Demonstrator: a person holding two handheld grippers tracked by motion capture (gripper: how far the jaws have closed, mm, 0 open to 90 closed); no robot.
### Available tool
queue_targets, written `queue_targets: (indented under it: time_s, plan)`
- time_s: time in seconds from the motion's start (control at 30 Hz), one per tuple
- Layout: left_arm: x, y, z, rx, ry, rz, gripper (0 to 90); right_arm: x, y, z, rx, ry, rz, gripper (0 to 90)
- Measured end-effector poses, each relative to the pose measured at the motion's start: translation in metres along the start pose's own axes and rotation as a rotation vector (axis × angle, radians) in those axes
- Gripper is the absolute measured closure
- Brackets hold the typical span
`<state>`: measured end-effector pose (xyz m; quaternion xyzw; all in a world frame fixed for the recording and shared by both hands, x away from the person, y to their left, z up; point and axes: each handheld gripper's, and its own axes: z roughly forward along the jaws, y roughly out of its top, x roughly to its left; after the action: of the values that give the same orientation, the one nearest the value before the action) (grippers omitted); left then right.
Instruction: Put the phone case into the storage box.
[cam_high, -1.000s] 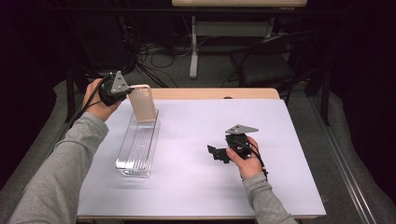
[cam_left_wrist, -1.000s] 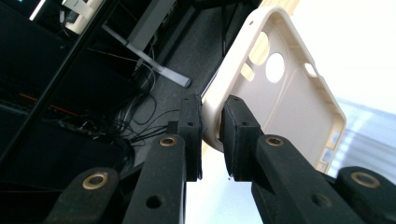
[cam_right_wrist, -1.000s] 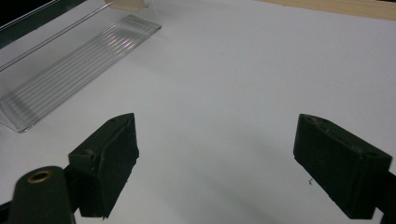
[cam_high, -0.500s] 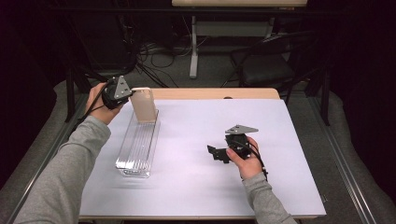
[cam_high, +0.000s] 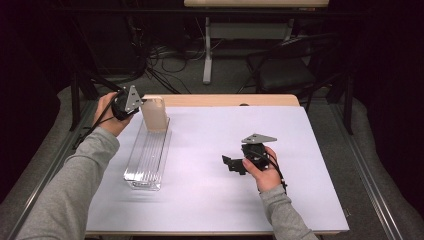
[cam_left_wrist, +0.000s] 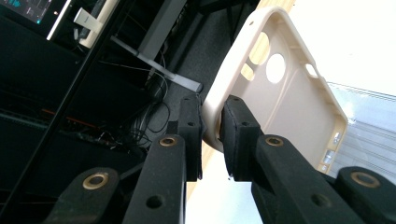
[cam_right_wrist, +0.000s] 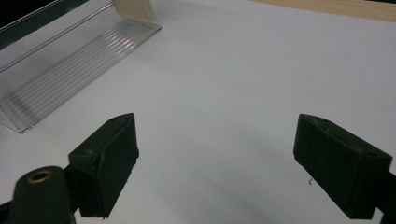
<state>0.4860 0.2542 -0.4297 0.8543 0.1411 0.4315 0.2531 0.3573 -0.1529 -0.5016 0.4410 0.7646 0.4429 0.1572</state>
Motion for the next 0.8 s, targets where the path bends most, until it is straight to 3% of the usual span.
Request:
queue_targets:
  time_s: [0.8]
  plan:
    - [-0.005,-0.0012,0.0078,0.011,0.011,0.036,78.5,0.0007,-0.0002,0.0006,0.001,0.002,0.0,13.3]
